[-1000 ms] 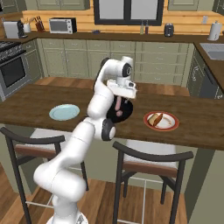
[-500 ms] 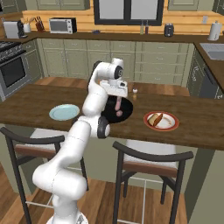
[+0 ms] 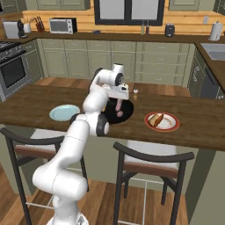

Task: Place one bun and one sausage from the bowl on each plate.

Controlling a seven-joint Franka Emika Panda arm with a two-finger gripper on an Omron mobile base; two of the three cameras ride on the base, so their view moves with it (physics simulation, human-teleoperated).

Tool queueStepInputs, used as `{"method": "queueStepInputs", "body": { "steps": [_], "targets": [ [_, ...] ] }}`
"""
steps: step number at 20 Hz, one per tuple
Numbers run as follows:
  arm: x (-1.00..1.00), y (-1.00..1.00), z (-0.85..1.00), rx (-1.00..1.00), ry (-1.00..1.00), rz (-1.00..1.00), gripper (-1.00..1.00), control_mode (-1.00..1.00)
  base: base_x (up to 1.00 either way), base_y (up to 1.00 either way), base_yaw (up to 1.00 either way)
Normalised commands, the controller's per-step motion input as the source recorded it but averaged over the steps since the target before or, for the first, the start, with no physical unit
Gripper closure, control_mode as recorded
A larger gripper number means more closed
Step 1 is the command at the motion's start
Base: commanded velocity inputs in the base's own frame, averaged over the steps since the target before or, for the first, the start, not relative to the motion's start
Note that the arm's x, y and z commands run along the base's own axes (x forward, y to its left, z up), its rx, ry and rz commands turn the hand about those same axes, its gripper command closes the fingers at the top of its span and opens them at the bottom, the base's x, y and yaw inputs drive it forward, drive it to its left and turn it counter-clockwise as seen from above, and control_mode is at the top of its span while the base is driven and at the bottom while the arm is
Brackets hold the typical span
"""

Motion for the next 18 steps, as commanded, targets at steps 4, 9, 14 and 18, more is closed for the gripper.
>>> {"method": "queueStepInputs", "body": {
  "steps": [4, 9, 14, 18],
  "targets": [
    [0.04, -0.02, -0.41, 0.02, -0.29, 0.0, -1.0, -1.0, 0.0, 0.0, 0.0],
    [0.07, 0.0, -0.35, 0.0, -0.26, 0.0, -1.0, -1.0, 0.0, 0.0, 0.0],
    [0.15, 0.0, -0.5, 0.0, -0.23, 0.0, -1.0, -1.0, 0.0, 0.0, 0.0],
    [0.08, 0.0, -0.29, 0.0, -0.1, 0.0, -1.0, -1.0, 0.0, 0.0, 0.0]
  ]
}}
